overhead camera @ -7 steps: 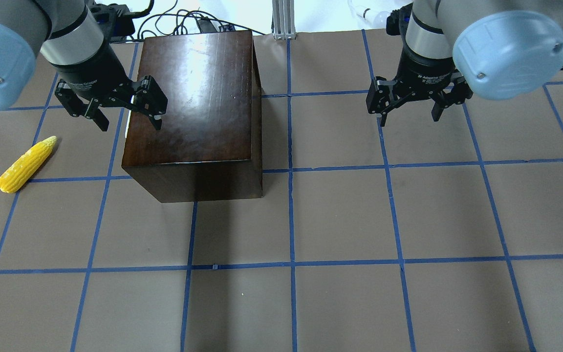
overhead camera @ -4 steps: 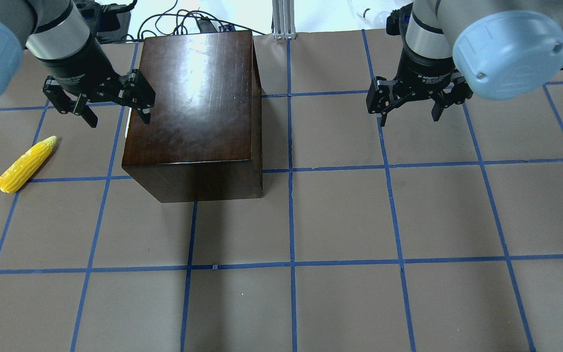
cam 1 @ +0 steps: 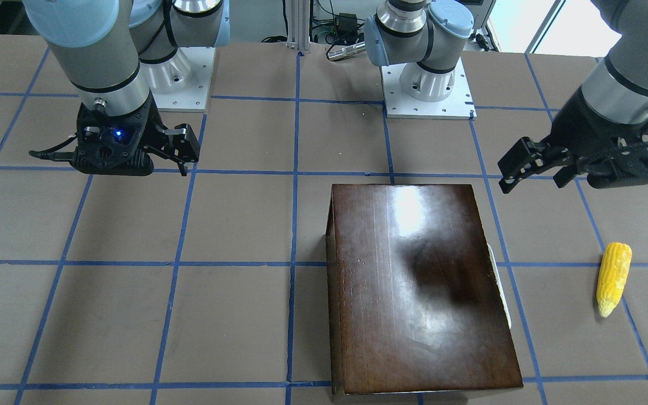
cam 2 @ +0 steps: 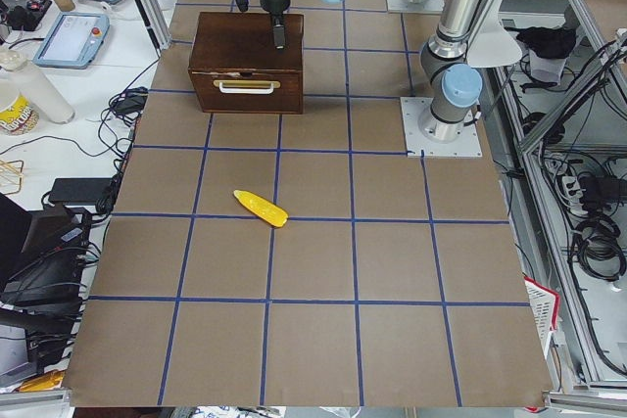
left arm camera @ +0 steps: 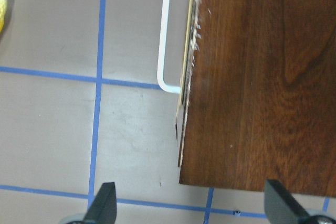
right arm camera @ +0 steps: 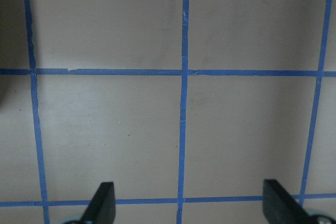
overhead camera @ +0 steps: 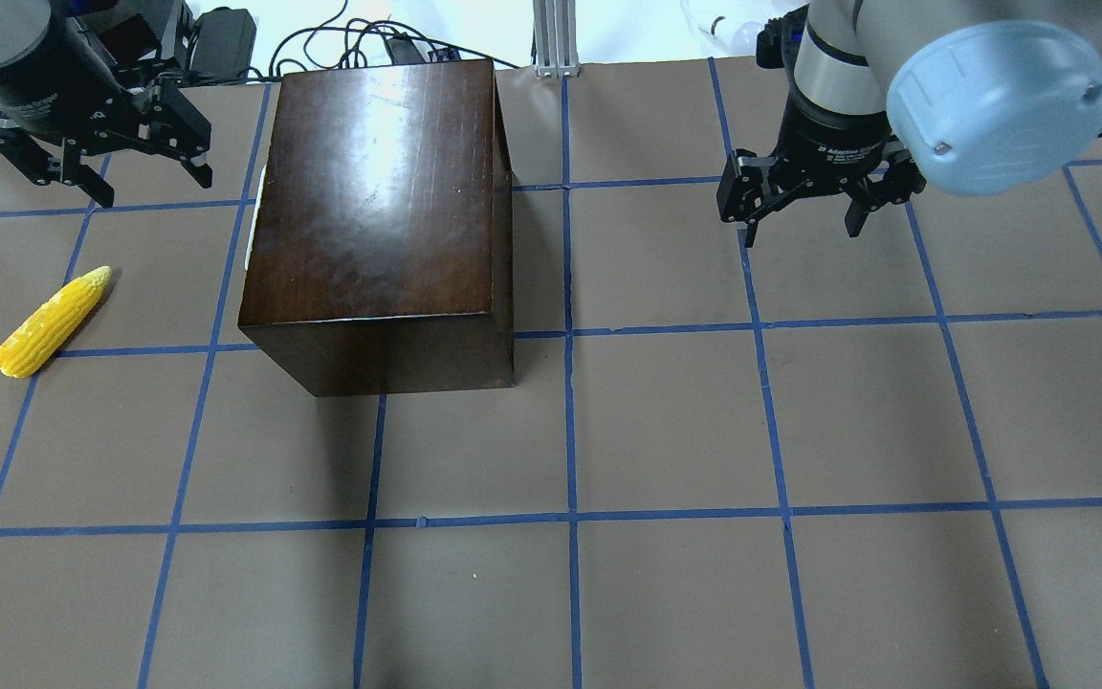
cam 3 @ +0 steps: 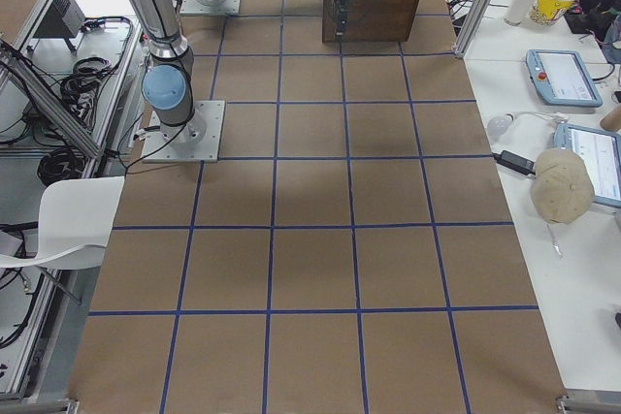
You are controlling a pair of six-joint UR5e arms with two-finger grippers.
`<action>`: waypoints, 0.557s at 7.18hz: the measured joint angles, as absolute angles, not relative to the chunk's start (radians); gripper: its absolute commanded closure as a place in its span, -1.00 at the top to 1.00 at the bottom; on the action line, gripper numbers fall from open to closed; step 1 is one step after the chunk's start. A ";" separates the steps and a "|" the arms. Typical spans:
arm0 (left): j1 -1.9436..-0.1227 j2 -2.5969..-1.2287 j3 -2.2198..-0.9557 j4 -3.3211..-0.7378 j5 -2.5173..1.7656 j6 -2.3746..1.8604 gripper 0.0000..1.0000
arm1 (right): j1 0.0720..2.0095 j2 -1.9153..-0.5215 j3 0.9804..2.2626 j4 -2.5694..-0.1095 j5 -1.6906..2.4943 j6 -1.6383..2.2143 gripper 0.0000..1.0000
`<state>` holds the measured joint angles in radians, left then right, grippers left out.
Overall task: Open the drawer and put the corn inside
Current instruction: 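Swing the left gripper out and around toward the white drawer handle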
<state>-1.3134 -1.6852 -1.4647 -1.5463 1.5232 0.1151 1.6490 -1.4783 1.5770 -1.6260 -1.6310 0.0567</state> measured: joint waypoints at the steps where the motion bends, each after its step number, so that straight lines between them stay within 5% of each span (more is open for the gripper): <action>1: -1.268 -1.708 -1.457 -1.527 1.496 0.174 1.00 | 1.649 -1.478 1.577 -1.626 -1.631 0.057 1.00; 4: -1.150 -1.802 -1.458 -1.448 1.372 0.359 1.00 | 1.649 -1.478 1.577 -1.625 -1.632 0.057 1.00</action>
<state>-1.1504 -1.8017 -1.4584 -1.4484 1.3723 0.3591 1.6490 -1.4781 1.5769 -1.6247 -1.6320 0.0568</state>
